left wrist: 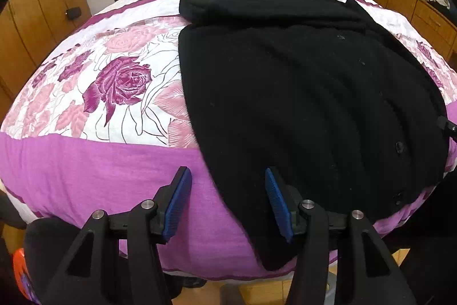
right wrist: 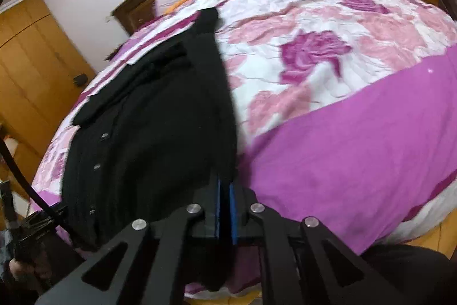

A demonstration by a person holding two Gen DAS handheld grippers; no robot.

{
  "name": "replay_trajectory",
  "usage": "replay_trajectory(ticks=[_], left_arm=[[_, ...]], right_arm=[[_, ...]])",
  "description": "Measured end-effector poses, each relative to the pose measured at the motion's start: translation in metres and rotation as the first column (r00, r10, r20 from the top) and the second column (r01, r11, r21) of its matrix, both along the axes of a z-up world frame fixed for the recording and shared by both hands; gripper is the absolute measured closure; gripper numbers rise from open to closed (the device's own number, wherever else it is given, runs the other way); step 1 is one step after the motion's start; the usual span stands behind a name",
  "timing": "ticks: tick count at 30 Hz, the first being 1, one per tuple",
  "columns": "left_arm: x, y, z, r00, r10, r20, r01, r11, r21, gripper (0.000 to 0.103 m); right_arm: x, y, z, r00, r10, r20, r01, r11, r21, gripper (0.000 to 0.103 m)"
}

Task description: Fold small clothes

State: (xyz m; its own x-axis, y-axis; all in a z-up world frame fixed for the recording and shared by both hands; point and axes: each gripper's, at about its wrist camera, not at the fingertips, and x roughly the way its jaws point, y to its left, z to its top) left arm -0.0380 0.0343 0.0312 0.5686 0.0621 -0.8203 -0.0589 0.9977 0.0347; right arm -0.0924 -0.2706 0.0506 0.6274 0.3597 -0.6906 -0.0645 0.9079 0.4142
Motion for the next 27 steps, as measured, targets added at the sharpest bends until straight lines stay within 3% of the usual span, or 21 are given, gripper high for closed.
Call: replay_trajectory(ticks=[4, 6, 7, 10, 15, 16, 17, 18, 20, 23, 25, 27], left_arm=[[0.0, 0.003, -0.001, 1.0, -0.003, 0.005, 0.003, 1.0, -0.026, 0.061], [-0.001, 0.004, -0.001, 1.0, -0.005, 0.006, 0.005, 0.999, -0.037, 0.061], [-0.001, 0.004, -0.001, 1.0, -0.006, 0.007, 0.007, 0.999, -0.037, 0.061], [-0.002, 0.005, -0.002, 1.0, -0.017, 0.008, 0.017, 0.999, -0.044, 0.061], [-0.003, 0.008, -0.003, 0.999, -0.039, 0.006, 0.04, 0.994, -0.104, 0.061], [-0.002, 0.01, -0.003, 0.999, -0.05, 0.005, 0.05, 0.988, -0.144, 0.061], [-0.002, 0.012, -0.004, 0.998, -0.055, 0.008, 0.056, 0.981, -0.185, 0.061], [-0.002, 0.015, -0.005, 0.998, -0.06, 0.012, 0.061, 0.973, -0.224, 0.061], [-0.003, 0.018, -0.007, 0.996, -0.085, 0.023, 0.088, 0.944, -0.319, 0.061], [-0.002, 0.016, -0.011, 0.992, -0.122, 0.034, 0.125, 0.912, -0.39, 0.064], [-0.001, 0.015, -0.013, 0.989, -0.144, 0.035, 0.145, 0.889, -0.435, 0.091], [0.0, 0.014, -0.016, 0.99, -0.14, 0.01, 0.129, 0.887, -0.443, 0.103]], right_arm=[[0.002, 0.009, -0.001, 1.0, 0.005, -0.005, -0.005, 0.999, -0.032, 0.086], [0.001, 0.011, -0.001, 0.999, 0.039, 0.008, -0.039, 0.999, 0.018, 0.052], [0.0, 0.014, 0.001, 0.998, 0.051, 0.021, -0.051, 0.998, 0.025, 0.047], [-0.004, 0.022, 0.005, 0.998, 0.044, 0.041, -0.043, 0.999, -0.029, 0.043], [-0.008, 0.022, 0.01, 0.997, 0.031, 0.071, -0.03, 0.999, -0.024, 0.038], [-0.005, 0.025, 0.006, 0.998, 0.041, 0.045, -0.039, 0.999, -0.037, 0.038], [-0.002, 0.026, 0.001, 0.999, 0.047, 0.021, -0.046, 0.998, -0.048, 0.048], [0.002, 0.029, -0.003, 0.999, 0.047, -0.01, -0.047, 0.996, -0.071, 0.069], [0.005, 0.029, -0.006, 0.997, 0.063, -0.035, -0.065, 0.996, -0.058, 0.093], [0.003, 0.032, -0.006, 0.993, 0.113, -0.033, -0.113, 0.993, -0.01, 0.095], [0.002, 0.039, -0.005, 0.99, 0.14, -0.026, -0.141, 0.99, -0.017, 0.095], [0.001, 0.045, -0.004, 0.987, 0.159, -0.022, -0.16, 0.987, -0.031, 0.095]])
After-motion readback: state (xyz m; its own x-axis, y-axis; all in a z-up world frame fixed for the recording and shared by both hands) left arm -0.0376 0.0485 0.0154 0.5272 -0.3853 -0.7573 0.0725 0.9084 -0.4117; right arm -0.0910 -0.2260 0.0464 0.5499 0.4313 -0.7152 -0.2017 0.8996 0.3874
